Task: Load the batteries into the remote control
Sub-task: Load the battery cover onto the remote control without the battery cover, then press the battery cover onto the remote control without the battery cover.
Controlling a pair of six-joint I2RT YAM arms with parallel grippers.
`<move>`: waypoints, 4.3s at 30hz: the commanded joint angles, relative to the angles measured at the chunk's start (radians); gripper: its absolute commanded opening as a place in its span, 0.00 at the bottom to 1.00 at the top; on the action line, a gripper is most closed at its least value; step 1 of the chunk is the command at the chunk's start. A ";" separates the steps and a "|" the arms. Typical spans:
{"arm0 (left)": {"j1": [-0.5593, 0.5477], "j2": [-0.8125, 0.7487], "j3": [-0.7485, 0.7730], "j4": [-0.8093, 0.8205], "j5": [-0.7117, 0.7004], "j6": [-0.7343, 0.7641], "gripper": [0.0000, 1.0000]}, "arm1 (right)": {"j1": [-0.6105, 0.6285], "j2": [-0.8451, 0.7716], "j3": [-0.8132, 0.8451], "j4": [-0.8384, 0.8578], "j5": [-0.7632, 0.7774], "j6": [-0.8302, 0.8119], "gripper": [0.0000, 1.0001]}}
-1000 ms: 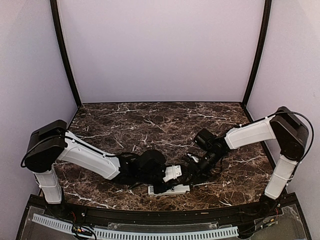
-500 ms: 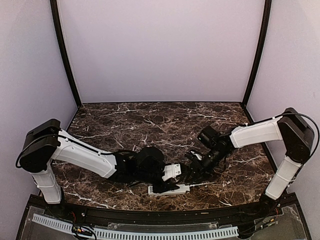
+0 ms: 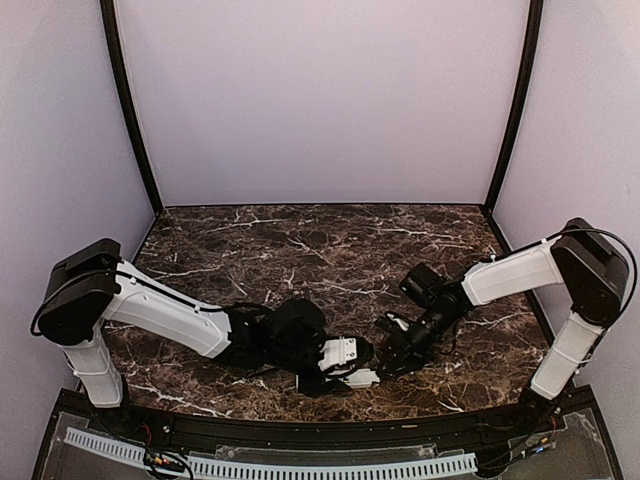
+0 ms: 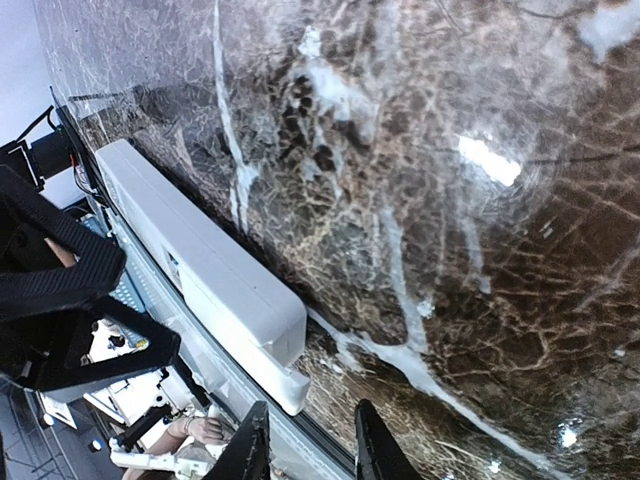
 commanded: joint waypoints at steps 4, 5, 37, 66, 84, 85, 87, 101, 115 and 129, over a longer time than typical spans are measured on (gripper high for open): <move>0.006 -0.048 -0.065 -0.054 -0.026 -0.007 0.60 | 0.007 -0.011 -0.022 0.082 -0.038 0.040 0.24; 0.006 -0.049 -0.070 -0.052 -0.028 -0.006 0.60 | 0.008 -0.009 -0.022 0.085 -0.039 0.041 0.22; 0.006 0.013 -0.052 0.005 -0.039 0.007 0.53 | 0.037 0.008 -0.026 0.083 -0.031 0.059 0.22; 0.005 0.022 -0.051 0.006 -0.037 0.006 0.53 | 0.062 0.054 0.031 0.108 -0.035 0.073 0.19; 0.006 -0.039 -0.022 0.013 0.000 -0.001 0.54 | 0.064 0.066 0.042 0.104 -0.030 0.066 0.20; 0.006 -0.046 -0.020 0.012 0.007 0.000 0.54 | 0.063 0.066 0.045 0.098 -0.028 0.062 0.21; 0.006 -0.055 -0.015 0.009 0.013 0.000 0.54 | 0.064 0.064 0.054 0.081 -0.022 0.054 0.22; 0.006 -0.065 0.007 0.044 0.023 -0.036 0.16 | 0.055 0.019 0.102 -0.068 0.043 -0.014 0.28; 0.004 0.022 0.068 -0.047 0.019 -0.037 0.00 | 0.027 -0.017 0.111 -0.109 0.075 -0.032 0.30; 0.004 0.095 0.107 -0.092 -0.026 -0.052 0.00 | 0.028 -0.007 0.081 -0.050 0.043 -0.007 0.29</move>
